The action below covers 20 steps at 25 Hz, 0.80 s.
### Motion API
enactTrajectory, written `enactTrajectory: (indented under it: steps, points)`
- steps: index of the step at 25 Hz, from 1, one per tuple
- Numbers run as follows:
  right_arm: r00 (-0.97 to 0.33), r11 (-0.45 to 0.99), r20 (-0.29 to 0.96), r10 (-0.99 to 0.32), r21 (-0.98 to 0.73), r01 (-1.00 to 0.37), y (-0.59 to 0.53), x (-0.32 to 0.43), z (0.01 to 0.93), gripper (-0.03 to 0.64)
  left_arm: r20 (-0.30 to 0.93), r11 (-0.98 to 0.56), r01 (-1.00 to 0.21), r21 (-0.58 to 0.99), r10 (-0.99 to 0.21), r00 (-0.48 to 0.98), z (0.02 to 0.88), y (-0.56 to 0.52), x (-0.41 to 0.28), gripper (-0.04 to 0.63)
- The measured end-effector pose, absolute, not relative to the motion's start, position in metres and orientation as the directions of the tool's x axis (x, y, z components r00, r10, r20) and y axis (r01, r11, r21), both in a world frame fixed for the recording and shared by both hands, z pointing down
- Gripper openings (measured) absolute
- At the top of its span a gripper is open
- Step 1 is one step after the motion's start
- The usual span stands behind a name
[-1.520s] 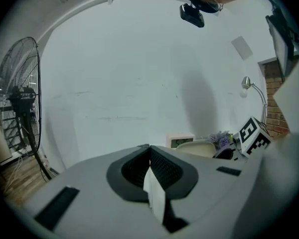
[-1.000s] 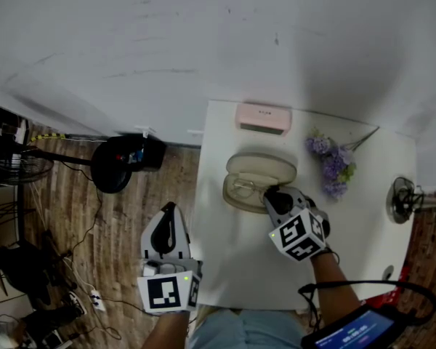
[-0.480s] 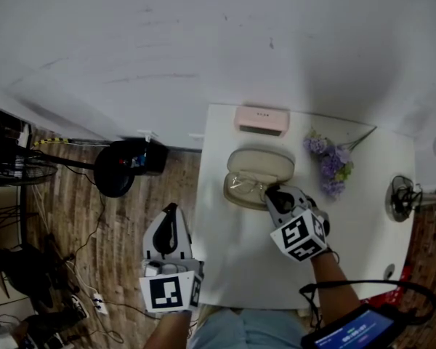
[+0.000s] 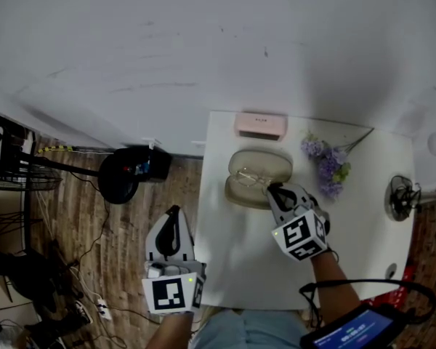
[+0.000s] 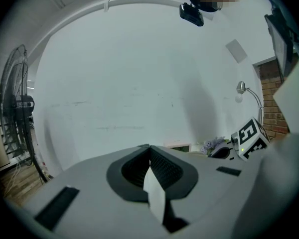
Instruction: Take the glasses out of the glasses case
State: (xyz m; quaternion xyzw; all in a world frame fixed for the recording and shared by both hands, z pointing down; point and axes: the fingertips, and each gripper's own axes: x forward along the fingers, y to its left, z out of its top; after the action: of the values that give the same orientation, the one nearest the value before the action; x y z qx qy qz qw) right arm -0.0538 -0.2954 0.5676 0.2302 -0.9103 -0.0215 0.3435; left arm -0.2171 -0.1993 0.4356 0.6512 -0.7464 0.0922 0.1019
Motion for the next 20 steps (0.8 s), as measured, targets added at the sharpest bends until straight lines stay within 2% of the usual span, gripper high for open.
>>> enactTrajectory:
  steps: [10, 20]
  points:
    - [-0.673, 0.85, 0.536, -0.511, 0.199, -0.487, -0.309, -0.048, 0.529, 0.028, 0.233, 0.098, -0.995, -0.009, -0.968, -0.098, 0.415, -0.206, -0.207, 0.006]
    - [-0.677, 0.783, 0.401, -0.617, 0.224, -0.58, -0.309, -0.035, 0.456, 0.028, 0.16, 0.08, -0.996, -0.029, -0.984, -0.084, 0.378, -0.204, -0.205, 0.006]
